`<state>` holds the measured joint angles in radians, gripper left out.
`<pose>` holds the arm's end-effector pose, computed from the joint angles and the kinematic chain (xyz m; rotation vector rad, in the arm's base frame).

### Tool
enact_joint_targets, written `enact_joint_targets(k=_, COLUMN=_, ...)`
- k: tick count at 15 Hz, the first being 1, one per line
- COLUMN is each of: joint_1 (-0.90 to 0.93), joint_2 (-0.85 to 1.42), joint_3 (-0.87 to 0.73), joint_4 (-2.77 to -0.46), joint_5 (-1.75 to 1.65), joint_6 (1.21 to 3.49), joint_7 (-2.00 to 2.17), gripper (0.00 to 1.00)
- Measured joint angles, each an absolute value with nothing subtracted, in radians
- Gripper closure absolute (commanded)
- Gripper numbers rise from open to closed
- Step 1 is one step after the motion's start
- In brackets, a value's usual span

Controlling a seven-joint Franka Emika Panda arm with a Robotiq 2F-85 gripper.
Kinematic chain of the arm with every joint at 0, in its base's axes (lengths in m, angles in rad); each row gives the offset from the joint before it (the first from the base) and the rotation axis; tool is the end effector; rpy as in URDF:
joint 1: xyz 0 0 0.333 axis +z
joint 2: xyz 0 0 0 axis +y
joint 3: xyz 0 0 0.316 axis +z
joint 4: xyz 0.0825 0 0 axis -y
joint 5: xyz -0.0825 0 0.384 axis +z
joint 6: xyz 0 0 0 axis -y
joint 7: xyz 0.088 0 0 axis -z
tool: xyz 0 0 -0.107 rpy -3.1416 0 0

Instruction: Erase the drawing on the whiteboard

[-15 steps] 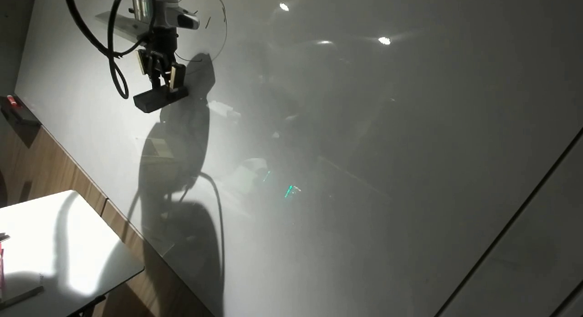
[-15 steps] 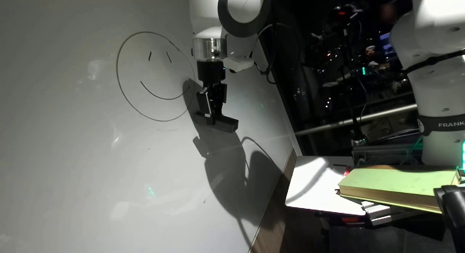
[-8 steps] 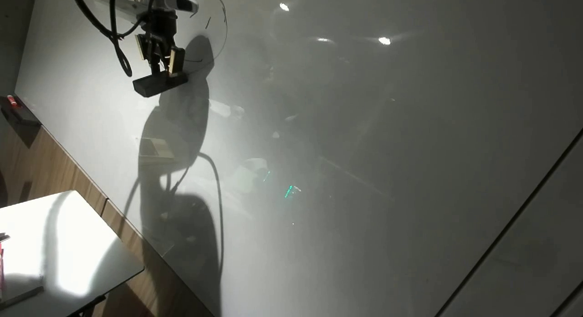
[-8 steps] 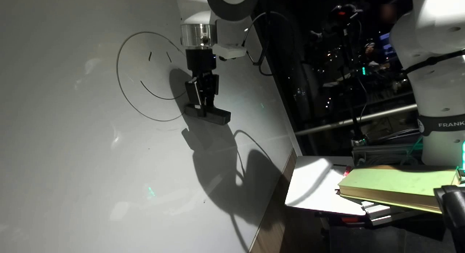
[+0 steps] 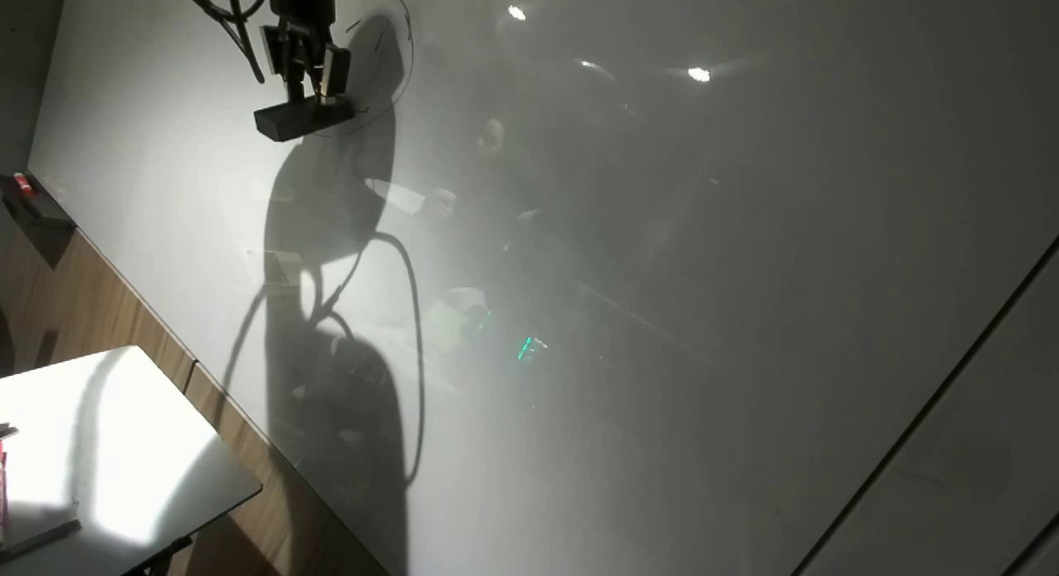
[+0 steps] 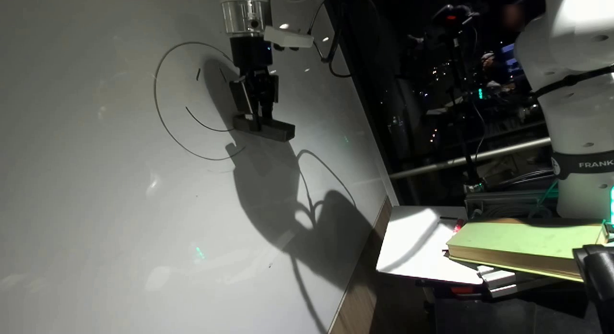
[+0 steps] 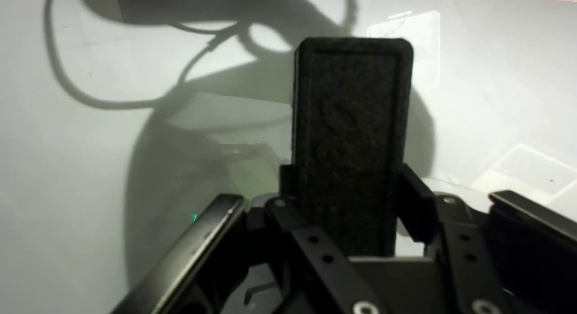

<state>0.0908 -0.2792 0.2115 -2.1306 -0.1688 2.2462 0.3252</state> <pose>0.4836 0.1556 0.5648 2.9899 0.0904 0.6546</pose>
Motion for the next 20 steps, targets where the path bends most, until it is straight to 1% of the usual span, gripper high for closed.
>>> enact_joint_targets(k=2, joint_1=0.088, joint_2=-0.280, joint_3=0.202, joint_4=-2.097, joint_5=-0.169, joint_6=2.215, joint_7=0.325, gripper=0.70)
enact_joint_targets(k=6, joint_1=0.062, joint_2=-0.288, joint_3=0.147, joint_4=-2.010, joint_5=-0.148, joint_6=2.225, joint_7=0.323, gripper=0.70)
enact_joint_targets(k=13, joint_1=0.050, joint_2=-0.360, joint_3=0.121, joint_4=-2.082, joint_5=-0.114, joint_6=2.355, joint_7=0.327, gripper=0.70)
enact_joint_targets(k=20, joint_1=0.048, joint_2=-0.361, joint_3=0.121, joint_4=-2.094, joint_5=-0.114, joint_6=2.375, joint_7=0.330, gripper=0.70)
